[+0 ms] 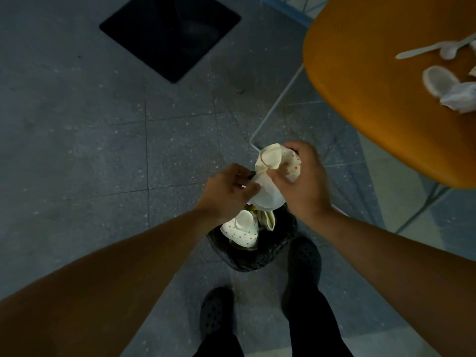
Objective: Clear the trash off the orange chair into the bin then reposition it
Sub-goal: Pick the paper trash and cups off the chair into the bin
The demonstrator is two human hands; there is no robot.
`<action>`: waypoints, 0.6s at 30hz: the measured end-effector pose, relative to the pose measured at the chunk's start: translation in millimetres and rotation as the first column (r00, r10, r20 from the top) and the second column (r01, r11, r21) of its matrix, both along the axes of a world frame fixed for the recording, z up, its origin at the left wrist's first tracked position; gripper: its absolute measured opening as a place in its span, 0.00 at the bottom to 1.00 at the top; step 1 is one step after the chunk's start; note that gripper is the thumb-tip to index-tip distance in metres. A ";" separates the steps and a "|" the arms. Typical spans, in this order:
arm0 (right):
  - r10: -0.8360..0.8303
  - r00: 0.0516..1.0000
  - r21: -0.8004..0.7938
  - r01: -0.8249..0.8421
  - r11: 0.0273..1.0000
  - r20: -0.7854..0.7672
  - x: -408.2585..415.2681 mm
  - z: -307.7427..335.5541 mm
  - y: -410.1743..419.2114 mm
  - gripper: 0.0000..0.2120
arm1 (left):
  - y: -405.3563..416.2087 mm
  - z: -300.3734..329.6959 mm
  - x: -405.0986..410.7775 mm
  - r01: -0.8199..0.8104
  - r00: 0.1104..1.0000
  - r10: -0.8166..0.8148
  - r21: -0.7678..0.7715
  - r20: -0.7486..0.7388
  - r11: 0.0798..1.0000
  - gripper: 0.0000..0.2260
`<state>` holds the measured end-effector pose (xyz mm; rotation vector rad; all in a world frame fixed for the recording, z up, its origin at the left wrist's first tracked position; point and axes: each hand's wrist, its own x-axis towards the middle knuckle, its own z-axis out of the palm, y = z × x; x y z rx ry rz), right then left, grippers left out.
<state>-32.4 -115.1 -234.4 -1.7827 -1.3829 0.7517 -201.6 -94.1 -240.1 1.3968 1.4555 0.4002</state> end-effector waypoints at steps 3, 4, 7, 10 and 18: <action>0.072 0.997 -0.035 -0.072 0.997 -0.022 -8.3 1.7 7.3 0.25 | 4.2 8.1 -0.2 0.014 1.000 -0.012 0.060 -0.023 0.998 0.11; 0.100 0.995 -0.044 -0.101 0.994 -0.019 -10.2 2.2 9.0 0.25 | 6.2 9.9 -2.3 0.009 0.999 -0.006 0.080 -0.039 0.997 0.11; 0.123 0.992 -0.028 -0.122 0.992 0.029 -11.9 4.5 10.5 0.23 | 8.9 13.9 -16.7 -0.024 0.995 0.039 0.152 -0.095 0.988 0.10; 0.097 0.988 0.049 -0.103 0.993 0.117 -10.6 3.6 5.8 0.24 | 6.3 14.7 -36.9 -0.061 0.983 0.102 0.256 -0.153 0.965 0.10; 0.456 0.821 -0.369 -0.328 0.869 0.344 -20.0 -46.6 -36.0 0.26 | -12.7 -31.7 -44.1 0.228 0.923 -0.109 0.297 -0.369 0.927 0.11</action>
